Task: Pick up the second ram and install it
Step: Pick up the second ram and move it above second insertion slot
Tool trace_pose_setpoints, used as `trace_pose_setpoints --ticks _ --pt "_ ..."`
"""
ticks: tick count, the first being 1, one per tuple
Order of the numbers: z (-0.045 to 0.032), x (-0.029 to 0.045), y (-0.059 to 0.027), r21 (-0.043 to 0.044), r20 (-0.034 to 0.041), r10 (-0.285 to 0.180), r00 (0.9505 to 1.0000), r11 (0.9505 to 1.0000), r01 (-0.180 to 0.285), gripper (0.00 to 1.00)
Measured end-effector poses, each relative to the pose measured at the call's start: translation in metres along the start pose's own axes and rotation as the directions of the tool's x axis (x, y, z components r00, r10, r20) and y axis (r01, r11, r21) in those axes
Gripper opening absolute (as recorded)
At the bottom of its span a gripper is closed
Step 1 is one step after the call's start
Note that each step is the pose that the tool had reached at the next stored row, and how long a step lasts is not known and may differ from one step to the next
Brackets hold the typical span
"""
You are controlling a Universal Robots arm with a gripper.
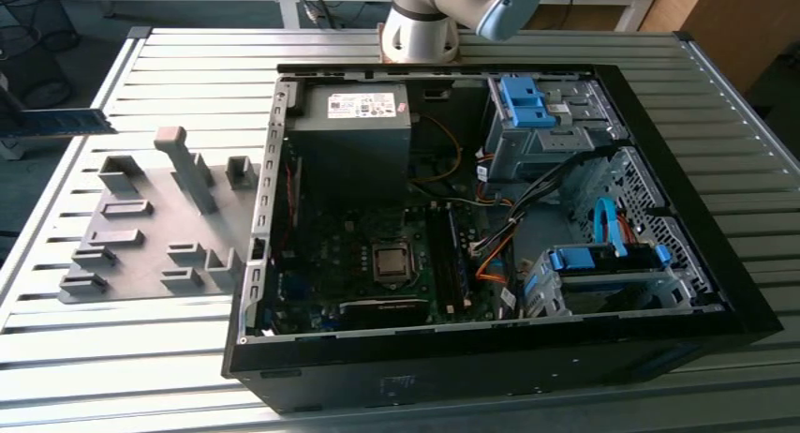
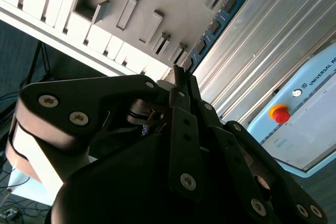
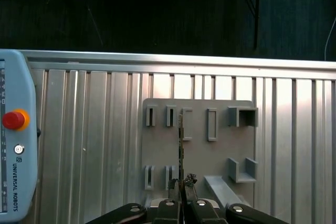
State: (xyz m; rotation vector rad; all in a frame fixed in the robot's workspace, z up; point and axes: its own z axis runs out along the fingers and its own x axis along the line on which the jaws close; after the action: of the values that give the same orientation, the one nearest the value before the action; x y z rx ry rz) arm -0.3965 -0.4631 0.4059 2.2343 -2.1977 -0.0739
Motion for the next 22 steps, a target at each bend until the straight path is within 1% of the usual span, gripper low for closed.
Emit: trace_pose_setpoints --ticks 22 --pt "-0.0002 0.0001 -0.0061 0.0001 0.0001 0.0 1.0 1.0 0.0 0.14"
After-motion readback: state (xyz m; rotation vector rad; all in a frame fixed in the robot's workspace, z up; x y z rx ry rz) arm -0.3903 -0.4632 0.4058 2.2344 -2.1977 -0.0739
